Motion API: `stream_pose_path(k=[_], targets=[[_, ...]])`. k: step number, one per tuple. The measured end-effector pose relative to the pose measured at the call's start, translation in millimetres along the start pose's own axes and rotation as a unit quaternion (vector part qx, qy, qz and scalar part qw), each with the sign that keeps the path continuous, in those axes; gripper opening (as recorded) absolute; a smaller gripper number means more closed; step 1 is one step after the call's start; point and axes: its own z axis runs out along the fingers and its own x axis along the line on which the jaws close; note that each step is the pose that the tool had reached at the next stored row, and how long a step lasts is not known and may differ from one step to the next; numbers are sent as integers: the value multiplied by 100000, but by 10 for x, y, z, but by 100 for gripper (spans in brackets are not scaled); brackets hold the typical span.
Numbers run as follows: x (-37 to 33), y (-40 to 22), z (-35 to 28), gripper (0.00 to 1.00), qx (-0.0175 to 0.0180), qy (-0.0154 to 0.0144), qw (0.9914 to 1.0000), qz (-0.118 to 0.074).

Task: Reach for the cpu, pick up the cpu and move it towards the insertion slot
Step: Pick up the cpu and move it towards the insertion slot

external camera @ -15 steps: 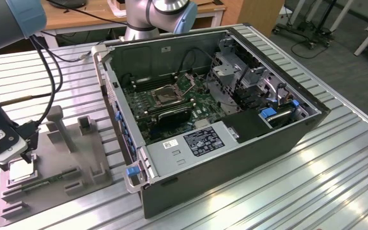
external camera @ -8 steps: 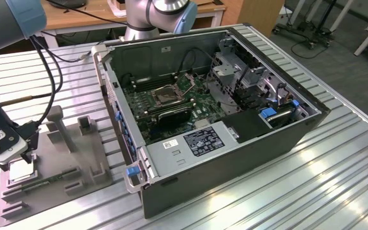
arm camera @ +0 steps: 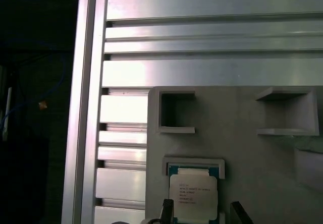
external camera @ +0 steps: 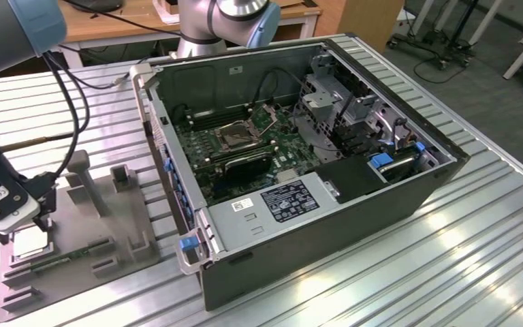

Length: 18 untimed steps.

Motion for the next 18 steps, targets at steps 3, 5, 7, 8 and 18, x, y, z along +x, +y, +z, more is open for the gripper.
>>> stream_pose_path(k=[3, 5, 7, 8, 18], targets=[[0, -2, 43, 55, 13, 23, 100000, 1], [0, -3, 78, 55, 13, 22, 100000, 2], [0, -5, 114, 55, 10, 19, 100000, 3], [1, -5, 130, 55, 12, 21, 100000, 4], [26, 0, 170, 55, 6, 10, 100000, 5]])
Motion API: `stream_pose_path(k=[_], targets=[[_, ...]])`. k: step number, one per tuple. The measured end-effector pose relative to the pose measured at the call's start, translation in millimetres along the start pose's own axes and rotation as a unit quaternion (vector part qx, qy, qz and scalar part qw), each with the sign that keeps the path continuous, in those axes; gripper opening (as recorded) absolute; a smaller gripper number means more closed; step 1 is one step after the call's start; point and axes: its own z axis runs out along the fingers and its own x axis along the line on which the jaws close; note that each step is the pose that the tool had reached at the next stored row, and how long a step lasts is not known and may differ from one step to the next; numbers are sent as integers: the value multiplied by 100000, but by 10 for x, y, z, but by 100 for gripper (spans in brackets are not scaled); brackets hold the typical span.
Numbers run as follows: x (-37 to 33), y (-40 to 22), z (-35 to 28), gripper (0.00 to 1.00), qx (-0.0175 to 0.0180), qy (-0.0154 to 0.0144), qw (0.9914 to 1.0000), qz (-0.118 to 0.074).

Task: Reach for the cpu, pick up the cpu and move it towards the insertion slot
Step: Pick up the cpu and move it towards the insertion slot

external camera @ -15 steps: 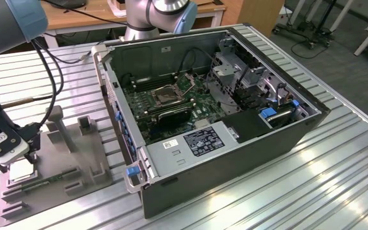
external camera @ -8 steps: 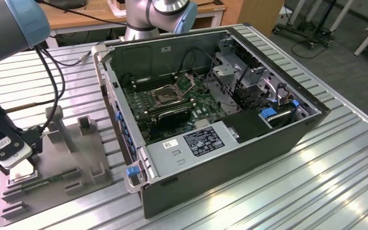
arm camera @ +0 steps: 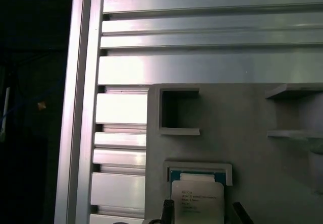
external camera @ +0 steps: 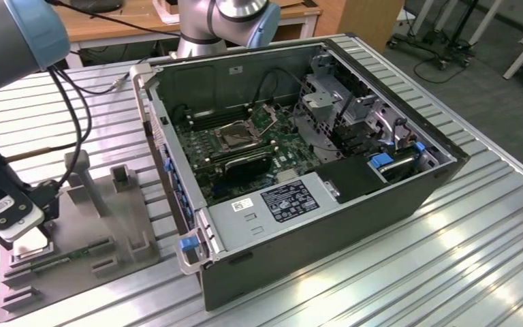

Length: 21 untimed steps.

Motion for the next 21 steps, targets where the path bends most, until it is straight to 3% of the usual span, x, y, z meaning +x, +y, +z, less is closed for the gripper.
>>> stream_pose_path(k=[10, 11, 12, 21], targets=[[6, 3, 5, 56, 7, 11, 100000, -2], [6, 3, 4, 62, 7, 14, 100000, -3], [6, 3, 5, 62, 7, 14, 100000, -2], [6, 7, 101, 62, -12, 12, 100000, 1]])
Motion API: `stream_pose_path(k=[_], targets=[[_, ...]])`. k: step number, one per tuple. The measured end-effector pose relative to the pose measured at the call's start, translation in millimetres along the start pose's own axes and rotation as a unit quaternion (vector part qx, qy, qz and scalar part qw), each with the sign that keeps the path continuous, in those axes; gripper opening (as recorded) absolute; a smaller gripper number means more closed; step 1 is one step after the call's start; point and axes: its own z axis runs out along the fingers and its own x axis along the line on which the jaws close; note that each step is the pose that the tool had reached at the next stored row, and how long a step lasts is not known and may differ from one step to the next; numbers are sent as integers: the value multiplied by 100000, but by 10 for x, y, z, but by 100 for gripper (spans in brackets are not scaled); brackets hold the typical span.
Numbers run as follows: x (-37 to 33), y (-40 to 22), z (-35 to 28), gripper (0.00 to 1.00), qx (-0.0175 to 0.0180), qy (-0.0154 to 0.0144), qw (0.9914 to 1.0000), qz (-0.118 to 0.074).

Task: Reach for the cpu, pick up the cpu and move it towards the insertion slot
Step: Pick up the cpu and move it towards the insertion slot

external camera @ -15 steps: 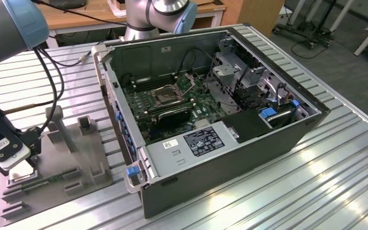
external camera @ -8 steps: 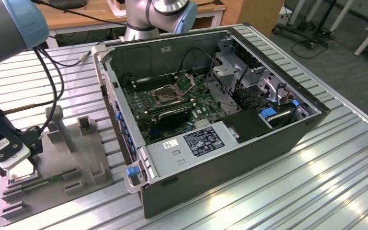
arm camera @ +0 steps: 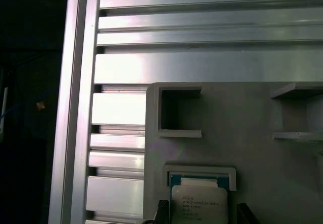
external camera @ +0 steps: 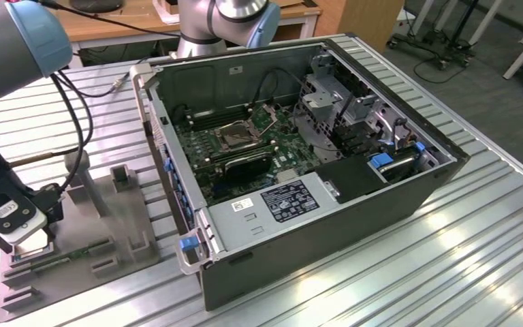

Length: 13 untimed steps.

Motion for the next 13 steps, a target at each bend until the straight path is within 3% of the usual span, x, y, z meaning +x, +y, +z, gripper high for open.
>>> stream_pose_path(k=[13], targets=[[11, 12, 22, 62, -30, -22, 100000, -4]])
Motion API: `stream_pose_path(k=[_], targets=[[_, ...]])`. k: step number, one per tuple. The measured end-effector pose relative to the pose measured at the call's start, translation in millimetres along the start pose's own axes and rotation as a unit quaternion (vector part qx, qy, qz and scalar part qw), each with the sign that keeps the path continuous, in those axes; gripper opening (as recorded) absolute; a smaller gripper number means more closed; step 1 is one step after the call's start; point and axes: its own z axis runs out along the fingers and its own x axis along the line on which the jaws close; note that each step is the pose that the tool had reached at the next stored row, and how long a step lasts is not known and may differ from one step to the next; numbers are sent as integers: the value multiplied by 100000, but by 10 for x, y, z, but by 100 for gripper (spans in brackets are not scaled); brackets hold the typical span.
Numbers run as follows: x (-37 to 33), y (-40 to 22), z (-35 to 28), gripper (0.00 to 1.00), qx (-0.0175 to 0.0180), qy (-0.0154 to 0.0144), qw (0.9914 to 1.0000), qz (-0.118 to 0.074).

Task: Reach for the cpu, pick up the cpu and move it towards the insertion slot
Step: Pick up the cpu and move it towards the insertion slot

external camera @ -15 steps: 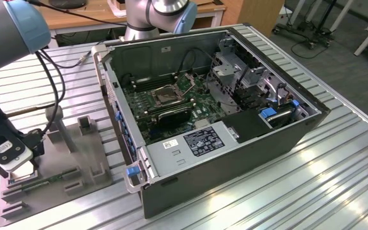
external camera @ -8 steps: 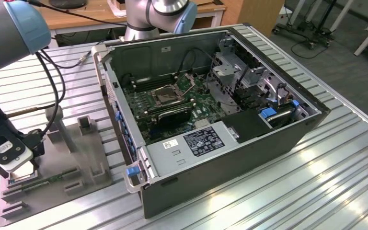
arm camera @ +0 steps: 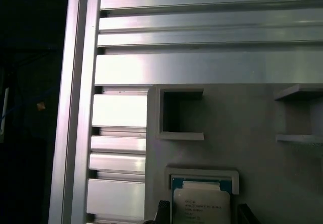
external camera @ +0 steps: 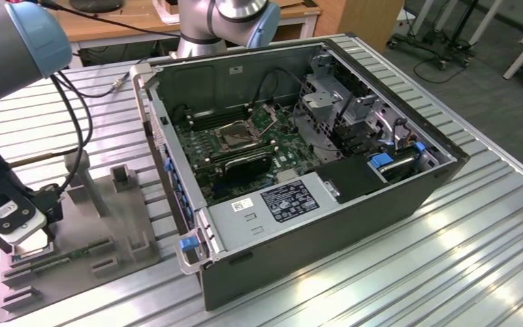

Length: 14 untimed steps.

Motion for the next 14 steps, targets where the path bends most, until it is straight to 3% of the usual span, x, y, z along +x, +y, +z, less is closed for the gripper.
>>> stream_pose_path(k=[14], targets=[[23, 16, 33, 62, -7, 18, 100000, 5]])
